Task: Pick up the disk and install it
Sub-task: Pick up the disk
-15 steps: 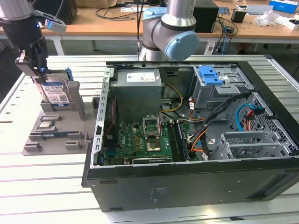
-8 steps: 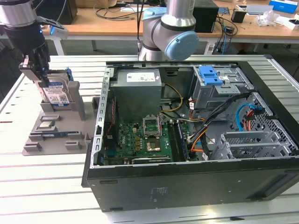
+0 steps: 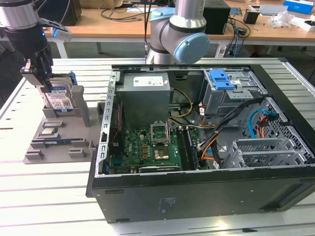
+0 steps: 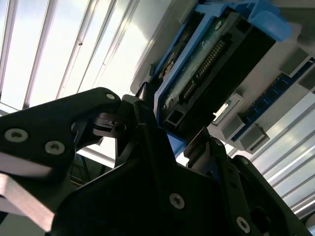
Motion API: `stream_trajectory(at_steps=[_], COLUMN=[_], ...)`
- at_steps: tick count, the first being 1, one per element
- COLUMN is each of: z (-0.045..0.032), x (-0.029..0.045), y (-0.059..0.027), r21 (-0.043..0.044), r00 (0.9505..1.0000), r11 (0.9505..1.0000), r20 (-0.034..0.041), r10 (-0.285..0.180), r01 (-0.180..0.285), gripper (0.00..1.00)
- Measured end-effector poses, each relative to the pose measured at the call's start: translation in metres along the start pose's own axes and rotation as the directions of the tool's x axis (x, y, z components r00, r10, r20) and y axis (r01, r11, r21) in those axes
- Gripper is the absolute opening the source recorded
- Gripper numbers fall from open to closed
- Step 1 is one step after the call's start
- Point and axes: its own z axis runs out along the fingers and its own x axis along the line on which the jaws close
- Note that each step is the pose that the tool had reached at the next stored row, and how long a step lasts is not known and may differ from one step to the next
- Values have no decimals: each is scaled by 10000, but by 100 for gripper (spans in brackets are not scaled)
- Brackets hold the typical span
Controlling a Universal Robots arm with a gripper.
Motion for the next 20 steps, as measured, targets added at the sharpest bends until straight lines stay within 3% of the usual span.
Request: stream_trajectory(at_steps=[6, 8, 20], z=[2, 3, -14], x=[0, 0, -1], y=[0, 0, 0], r21=[0, 0, 5], r00=[10000, 10000, 10000], r11=[10000, 10000, 10000], r20=[0, 0, 2], r10=[0, 0, -1], r01=[0, 0, 1], gripper=[48, 37, 37])
